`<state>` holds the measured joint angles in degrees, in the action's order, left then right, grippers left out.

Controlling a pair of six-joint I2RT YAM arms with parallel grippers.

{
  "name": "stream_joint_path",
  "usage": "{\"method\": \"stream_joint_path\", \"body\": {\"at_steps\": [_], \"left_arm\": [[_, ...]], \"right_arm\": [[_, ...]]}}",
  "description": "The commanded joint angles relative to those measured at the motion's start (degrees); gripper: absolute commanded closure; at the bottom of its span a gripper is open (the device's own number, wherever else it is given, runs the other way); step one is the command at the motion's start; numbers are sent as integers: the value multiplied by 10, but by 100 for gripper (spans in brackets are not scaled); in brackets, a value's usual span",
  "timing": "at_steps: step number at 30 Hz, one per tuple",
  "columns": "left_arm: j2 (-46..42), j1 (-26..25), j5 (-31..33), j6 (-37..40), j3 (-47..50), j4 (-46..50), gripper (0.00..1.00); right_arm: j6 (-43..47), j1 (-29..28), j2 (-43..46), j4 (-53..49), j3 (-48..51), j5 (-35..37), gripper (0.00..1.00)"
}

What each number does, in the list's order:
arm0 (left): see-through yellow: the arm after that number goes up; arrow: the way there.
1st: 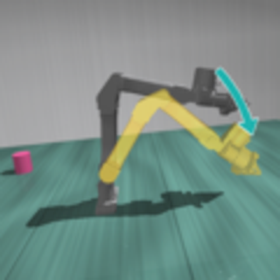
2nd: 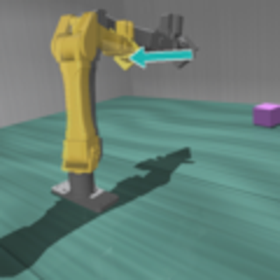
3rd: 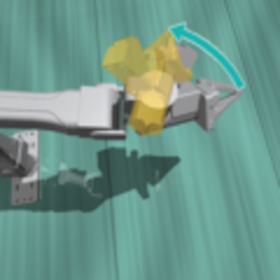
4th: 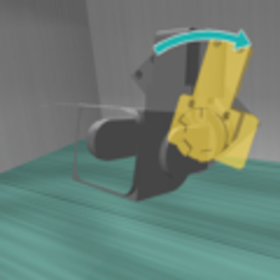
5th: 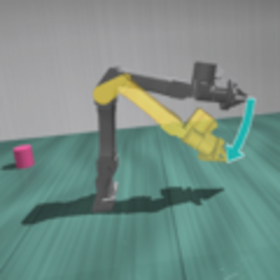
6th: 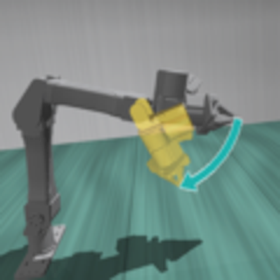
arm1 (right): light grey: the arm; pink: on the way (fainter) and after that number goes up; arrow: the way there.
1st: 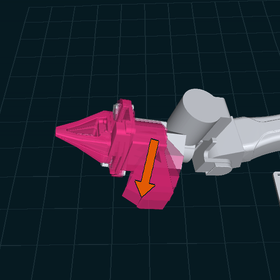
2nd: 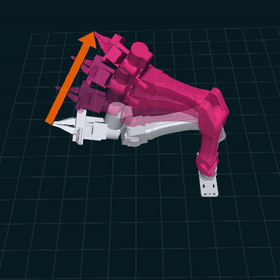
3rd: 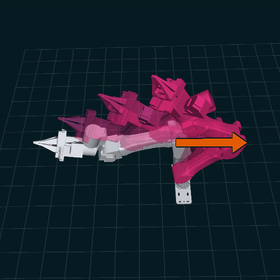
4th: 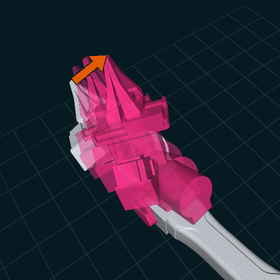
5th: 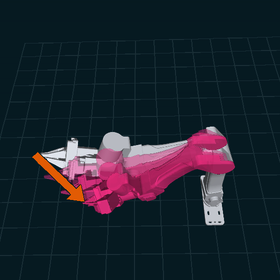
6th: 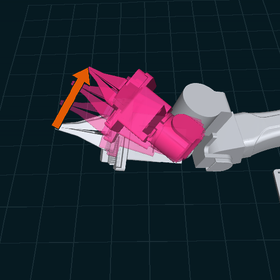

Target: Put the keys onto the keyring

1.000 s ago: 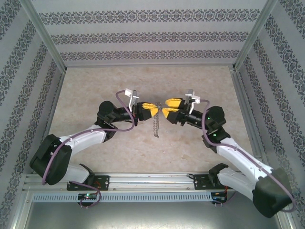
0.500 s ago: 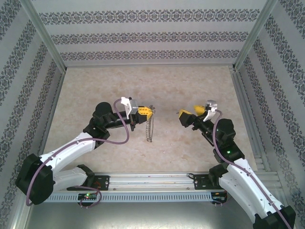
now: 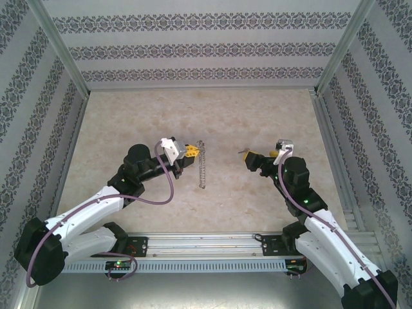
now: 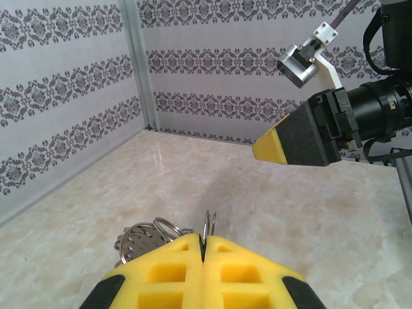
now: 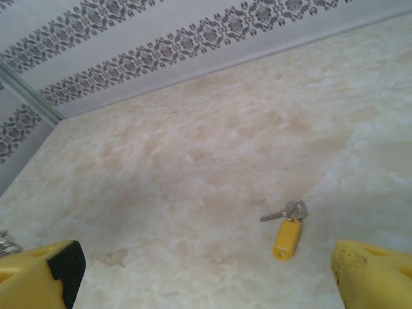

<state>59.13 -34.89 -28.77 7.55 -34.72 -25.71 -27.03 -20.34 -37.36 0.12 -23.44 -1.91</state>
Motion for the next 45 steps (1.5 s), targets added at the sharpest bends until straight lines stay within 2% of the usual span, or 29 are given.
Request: {"method": "stream_joint_path", "body": {"at_steps": [1, 6, 14, 19, 25, 38, 45], "left_arm": [[-11, -8, 29, 2, 2, 9, 100], [-9, -8, 39, -22, 9, 11, 100], [-9, -8, 39, -60, 19, 1, 100], [-7, -9, 33, -71, 22, -5, 100], [-13, -10, 28, -80, 20, -5, 100], [-25, -11, 23, -84, 23, -10, 100], [-28, -11, 15, -89, 28, -21, 100]], "right_arm": [[3, 7, -28, -33, -21, 24, 2], [-7, 14, -101, -69, -65, 21, 8], [-19, 52, -256, -75, -131, -24, 33], [-3, 63, -372, -89, -198, -37, 45], [21, 66, -511, -129, -290, -17, 57], [48, 30, -626, -197, -389, 76, 58], [42, 21, -655, -199, -402, 95, 59]]}}
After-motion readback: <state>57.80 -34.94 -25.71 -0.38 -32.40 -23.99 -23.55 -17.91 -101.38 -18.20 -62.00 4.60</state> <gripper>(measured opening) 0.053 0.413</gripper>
